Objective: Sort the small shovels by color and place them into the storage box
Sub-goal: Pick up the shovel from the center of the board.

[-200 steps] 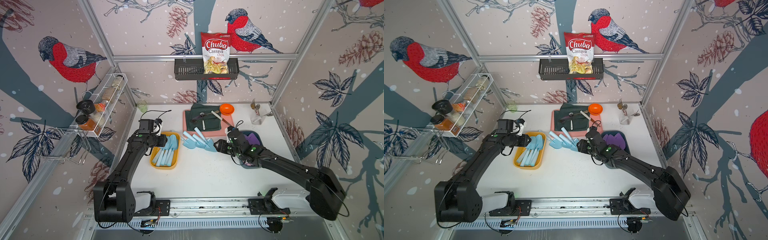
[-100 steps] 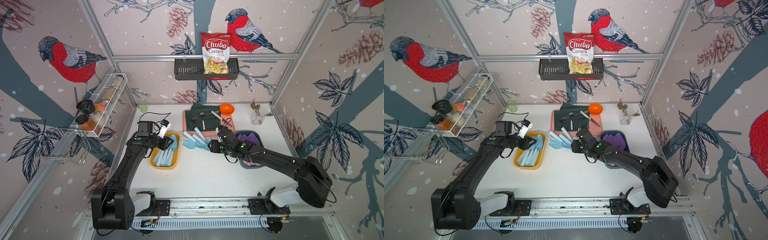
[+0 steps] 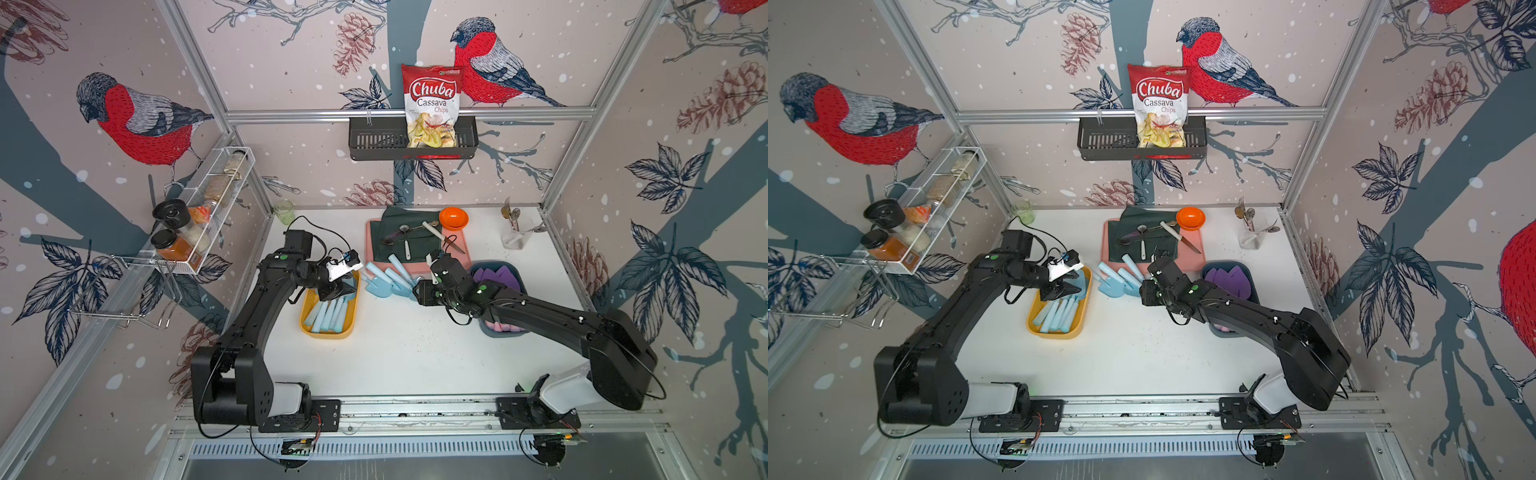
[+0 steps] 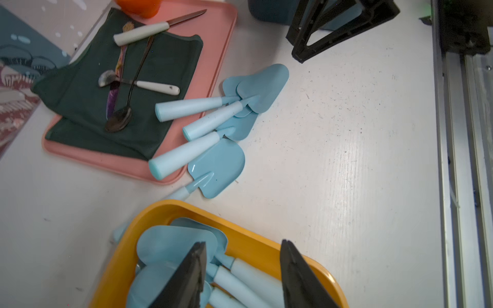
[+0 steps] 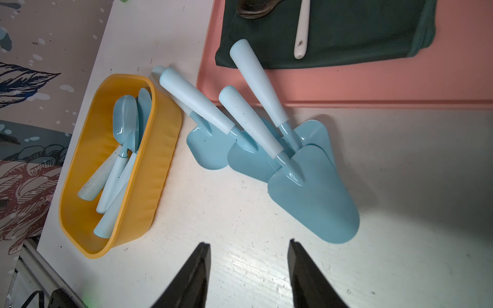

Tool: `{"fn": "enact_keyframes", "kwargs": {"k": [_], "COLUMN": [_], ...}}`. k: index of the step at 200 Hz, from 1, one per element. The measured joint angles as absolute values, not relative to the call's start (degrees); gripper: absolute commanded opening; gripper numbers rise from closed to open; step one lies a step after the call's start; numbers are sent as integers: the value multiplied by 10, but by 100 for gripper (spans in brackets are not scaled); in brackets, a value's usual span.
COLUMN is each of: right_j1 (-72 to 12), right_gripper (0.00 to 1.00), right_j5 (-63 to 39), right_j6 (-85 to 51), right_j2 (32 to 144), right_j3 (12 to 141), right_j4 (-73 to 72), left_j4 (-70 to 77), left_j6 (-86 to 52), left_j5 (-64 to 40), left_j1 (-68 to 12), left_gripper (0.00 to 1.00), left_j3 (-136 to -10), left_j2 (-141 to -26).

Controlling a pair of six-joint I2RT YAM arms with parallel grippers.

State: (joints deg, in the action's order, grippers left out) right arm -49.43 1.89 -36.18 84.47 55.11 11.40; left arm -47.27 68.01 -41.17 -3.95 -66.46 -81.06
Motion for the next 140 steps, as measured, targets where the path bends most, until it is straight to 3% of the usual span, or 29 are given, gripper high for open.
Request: {"fn": "enact_keyframes", "kwargs": {"k": [64,140], "right_j1": [-495,-495], "right_gripper": [52,52], "right_j5": [34,50], "right_j6": [-364,-377], "right_j2": [805,761], "right_j3": [510,466], "right_j4": [113,114], "left_j4": [-577,-606], "left_j6": [893,947], "left_j5": [-317,-231], "left_j1": [-109,-165], "left_gripper": [61,61], "left_j3": [-881,-1023], "left_j2": [-1010,-1171]}}
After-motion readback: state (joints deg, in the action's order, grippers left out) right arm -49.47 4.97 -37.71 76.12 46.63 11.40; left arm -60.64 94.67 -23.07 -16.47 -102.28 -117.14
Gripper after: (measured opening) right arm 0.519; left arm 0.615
